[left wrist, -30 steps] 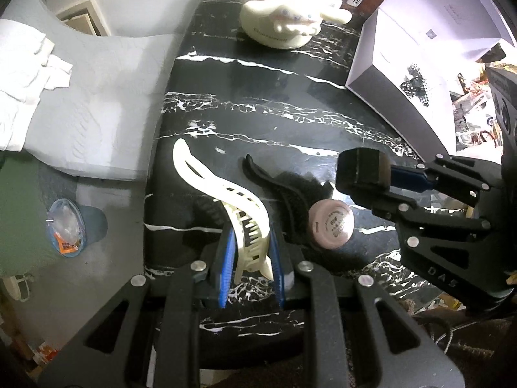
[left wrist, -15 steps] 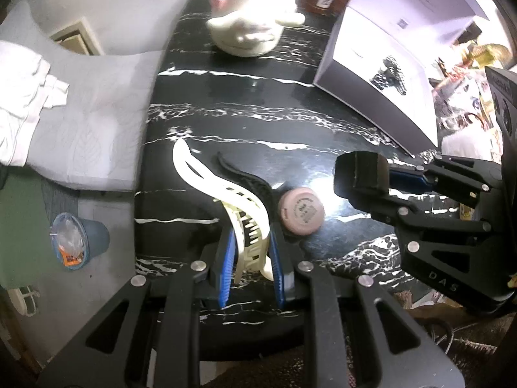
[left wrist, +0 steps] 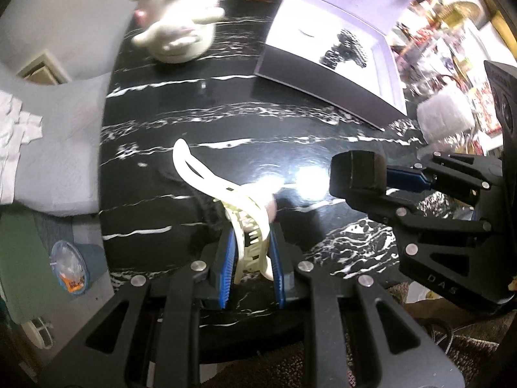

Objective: Organize objects

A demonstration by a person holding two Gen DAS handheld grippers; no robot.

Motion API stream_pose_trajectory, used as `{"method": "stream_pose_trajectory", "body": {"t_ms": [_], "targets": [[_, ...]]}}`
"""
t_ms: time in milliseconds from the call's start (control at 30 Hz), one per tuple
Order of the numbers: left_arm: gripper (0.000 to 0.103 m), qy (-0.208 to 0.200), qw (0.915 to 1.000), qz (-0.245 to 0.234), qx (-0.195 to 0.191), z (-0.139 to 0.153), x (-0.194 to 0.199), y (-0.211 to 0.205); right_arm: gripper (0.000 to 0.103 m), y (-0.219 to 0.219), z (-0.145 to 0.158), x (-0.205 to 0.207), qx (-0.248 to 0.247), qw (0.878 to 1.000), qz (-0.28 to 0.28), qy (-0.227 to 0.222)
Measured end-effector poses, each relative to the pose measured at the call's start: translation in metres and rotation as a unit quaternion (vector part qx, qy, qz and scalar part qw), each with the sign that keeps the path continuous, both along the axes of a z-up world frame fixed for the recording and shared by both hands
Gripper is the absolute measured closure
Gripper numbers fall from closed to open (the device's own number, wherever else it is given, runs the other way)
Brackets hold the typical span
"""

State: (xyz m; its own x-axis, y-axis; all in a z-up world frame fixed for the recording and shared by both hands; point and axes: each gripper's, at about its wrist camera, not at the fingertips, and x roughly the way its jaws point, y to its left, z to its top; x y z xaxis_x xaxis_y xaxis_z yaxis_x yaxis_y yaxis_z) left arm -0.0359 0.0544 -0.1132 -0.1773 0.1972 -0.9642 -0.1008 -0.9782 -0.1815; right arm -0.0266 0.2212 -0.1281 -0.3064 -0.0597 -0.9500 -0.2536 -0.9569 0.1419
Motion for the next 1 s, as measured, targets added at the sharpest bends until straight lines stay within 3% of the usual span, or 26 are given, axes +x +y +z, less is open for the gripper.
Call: {"method": "stream_pose_trajectory", "body": {"t_ms": [433, 1000], "targets": [[0.084, -0.005, 0.9961, -0.088, 0.005, -0.003, -0.009, 0.056, 0.076, 0.029, -0.002, 0.047, 0.003, 0.997, -0.077, -0.006], [0.084, -0.025, 0.982, -0.187, 0.01, -0.014, -0.024, 0.136, 0.076, 0.071, -0.01, 0.102, 0.0, 0.985, -0.169, -0.027]]}}
